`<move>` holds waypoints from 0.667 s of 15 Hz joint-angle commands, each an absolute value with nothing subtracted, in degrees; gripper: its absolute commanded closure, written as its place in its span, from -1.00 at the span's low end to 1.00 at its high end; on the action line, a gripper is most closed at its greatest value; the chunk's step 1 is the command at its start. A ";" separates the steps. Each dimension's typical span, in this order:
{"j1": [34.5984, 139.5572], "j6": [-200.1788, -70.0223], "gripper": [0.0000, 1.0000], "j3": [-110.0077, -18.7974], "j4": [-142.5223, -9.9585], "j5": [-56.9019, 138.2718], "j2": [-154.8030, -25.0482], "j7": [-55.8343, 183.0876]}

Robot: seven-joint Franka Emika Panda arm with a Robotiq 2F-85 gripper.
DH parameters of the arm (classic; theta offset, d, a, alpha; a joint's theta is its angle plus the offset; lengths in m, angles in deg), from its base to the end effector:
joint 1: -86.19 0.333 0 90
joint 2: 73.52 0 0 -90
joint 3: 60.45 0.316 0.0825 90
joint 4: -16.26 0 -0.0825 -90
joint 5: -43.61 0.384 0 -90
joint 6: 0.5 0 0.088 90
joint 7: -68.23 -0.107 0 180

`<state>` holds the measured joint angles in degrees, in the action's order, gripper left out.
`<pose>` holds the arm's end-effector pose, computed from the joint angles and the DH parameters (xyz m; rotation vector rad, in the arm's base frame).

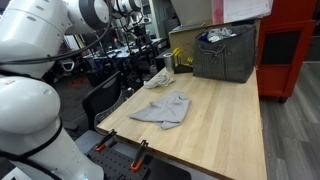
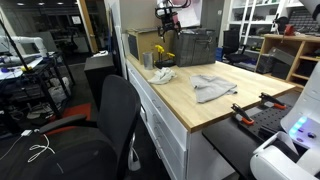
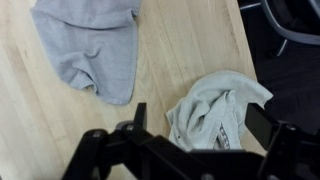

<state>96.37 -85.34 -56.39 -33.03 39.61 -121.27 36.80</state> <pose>0.7277 0.1552 0.3967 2.9940 -0.4778 -0.2878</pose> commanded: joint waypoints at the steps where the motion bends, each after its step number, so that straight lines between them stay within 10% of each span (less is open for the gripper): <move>1: 93.96 -85.71 -1.00 -54.35 -46.78 42.34 -112.47 40.72; 10: 94.55 -87.99 -1.00 -56.93 -69.91 49.78 -99.95 37.49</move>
<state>94.30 -85.71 -55.38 -58.80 46.77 -107.66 38.49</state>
